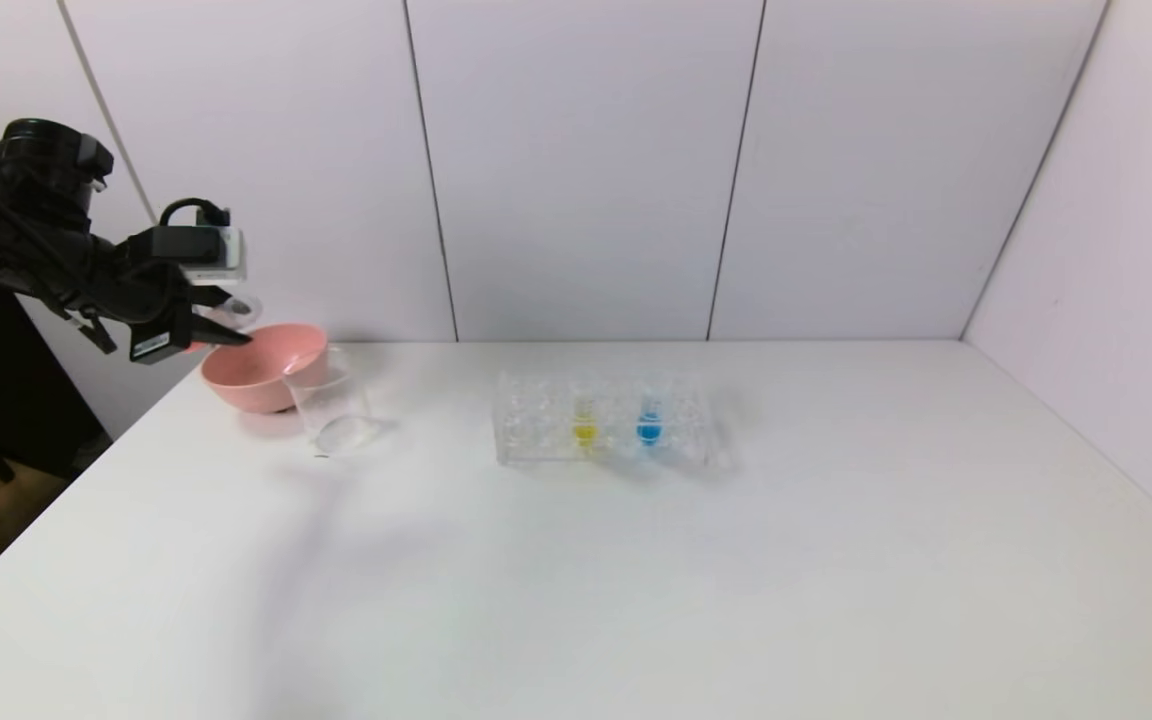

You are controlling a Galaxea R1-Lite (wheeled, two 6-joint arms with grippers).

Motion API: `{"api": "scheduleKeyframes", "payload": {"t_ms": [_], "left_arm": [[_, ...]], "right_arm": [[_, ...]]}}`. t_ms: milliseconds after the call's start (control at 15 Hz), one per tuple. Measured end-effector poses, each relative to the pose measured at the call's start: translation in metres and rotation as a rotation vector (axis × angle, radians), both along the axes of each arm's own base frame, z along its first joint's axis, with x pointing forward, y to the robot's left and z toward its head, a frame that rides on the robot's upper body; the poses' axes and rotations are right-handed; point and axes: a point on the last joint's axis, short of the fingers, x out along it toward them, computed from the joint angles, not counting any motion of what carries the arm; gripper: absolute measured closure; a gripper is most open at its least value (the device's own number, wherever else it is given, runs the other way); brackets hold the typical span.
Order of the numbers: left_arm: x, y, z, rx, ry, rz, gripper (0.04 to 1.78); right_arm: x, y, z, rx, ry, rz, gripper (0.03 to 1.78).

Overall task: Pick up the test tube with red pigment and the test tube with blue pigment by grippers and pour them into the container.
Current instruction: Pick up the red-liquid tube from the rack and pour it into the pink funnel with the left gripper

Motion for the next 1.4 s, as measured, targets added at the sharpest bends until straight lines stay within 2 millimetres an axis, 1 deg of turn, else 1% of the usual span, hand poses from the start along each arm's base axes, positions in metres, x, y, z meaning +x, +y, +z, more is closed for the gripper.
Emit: {"api": "scheduleKeyframes", "payload": {"t_ms": [467,667,933,1400], "left_arm": [[0.011,-0.013,-0.007,0.103,0.035,0.042,1.32],[0.015,-0.022,-0.009,0.144,0.037,0.056,1.32],[0.017,-0.031,-0.009,0.188,0.04,0.07,1.32],[0.018,-0.035,-0.008,0.242,0.043,0.107,1.32]], "right_arm": [[0.0,0.0,0.0,0.0,0.0,0.0,0.04],[0.0,0.0,0.0,0.0,0.0,0.0,0.04],[0.0,0.0,0.0,0.0,0.0,0.0,0.04],[0.0,0.0,0.0,0.0,0.0,0.0,0.04]]}}
